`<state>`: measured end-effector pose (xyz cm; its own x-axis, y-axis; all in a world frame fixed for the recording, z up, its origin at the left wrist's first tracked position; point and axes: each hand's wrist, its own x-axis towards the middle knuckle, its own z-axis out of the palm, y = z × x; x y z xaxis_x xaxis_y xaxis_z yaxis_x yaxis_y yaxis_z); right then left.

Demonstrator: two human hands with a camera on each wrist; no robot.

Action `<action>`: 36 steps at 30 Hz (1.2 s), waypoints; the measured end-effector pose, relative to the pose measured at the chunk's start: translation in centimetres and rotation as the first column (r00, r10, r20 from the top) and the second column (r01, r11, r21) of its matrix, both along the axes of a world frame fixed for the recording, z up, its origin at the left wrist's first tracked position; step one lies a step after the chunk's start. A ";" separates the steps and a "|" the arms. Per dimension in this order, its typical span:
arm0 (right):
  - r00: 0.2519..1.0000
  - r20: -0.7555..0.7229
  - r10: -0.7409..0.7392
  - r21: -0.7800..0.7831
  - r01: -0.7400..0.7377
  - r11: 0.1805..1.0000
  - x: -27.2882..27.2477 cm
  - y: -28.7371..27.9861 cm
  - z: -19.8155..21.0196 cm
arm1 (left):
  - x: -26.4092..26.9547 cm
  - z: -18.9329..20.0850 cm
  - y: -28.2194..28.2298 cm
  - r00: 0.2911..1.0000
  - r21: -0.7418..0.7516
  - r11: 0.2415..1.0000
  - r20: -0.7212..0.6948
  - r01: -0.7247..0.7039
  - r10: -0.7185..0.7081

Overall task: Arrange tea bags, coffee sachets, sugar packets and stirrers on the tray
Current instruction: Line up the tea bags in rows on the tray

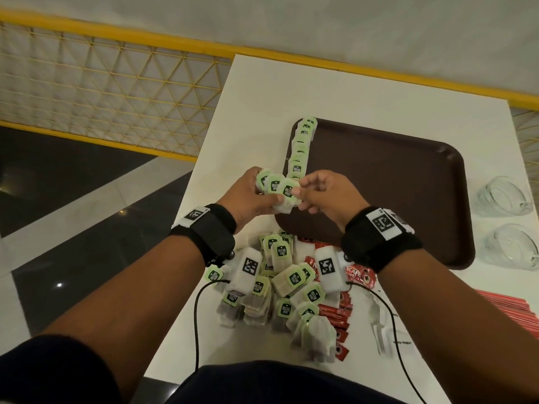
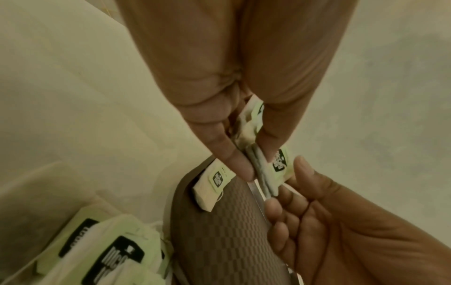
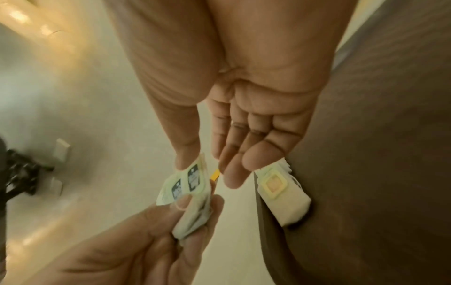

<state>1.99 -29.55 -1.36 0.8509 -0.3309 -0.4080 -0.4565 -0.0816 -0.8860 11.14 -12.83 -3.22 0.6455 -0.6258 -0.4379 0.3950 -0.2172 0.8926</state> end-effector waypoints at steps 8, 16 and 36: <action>0.993 -0.062 -0.099 0.149 0.108 0.983 -0.5 0.7 -2.7 | 0.0 -1.8 0.2 0.997 -0.001 0.998 -0.030 -0.064 0.064; 0.983 -0.181 0.004 -0.126 -0.027 0.992 0.2 -0.6 -4.1 | 1.1 -3.2 1.3 0.996 0.067 0.994 -0.017 -0.086 0.087; 0.966 -0.193 -0.171 -0.242 0.122 0.963 2.9 -0.4 -5.7 | 1.3 -3.4 2.3 0.999 0.076 0.996 -0.002 -0.045 0.045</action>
